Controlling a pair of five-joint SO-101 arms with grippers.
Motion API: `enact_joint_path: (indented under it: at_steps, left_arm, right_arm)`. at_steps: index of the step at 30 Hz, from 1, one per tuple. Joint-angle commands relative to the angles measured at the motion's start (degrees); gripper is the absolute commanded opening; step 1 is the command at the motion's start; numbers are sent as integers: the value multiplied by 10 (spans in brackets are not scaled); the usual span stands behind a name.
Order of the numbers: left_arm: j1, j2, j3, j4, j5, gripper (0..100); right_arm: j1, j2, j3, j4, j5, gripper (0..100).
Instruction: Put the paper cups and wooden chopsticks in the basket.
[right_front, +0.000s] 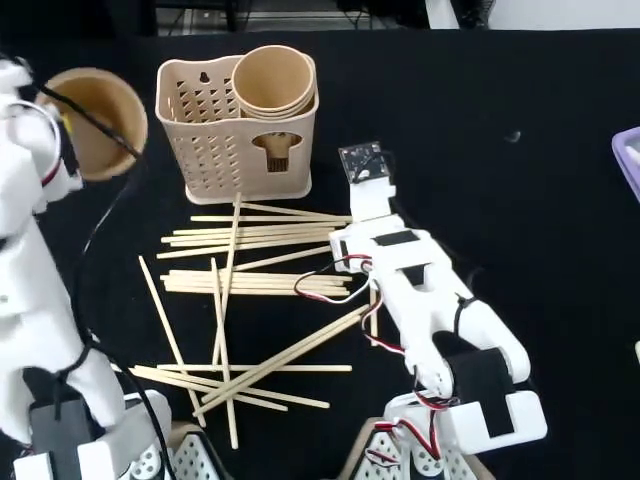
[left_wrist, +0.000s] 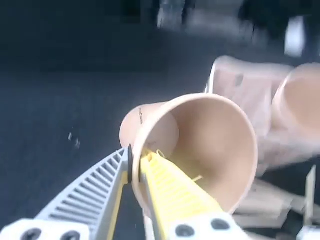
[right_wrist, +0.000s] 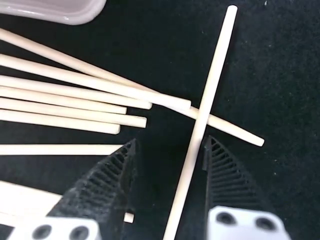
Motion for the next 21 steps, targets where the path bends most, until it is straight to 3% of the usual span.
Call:
enact_joint_path:
  at_steps: [1,7,10,21]
  left_arm:
    - [39,-3,-49,-77,117,30]
    - [214,33,-23,-174,145,30]
    - [267,63,-22,-205,148,30]
    - [302,155,-18,-235,149,30]
  right_arm:
    - [11,3,-38,-10,0,198]
    - [11,3,-37,-10,0,198]
    - [11,3,-37,-9,0,198]
    - [11,3,-39,-10,0,198]
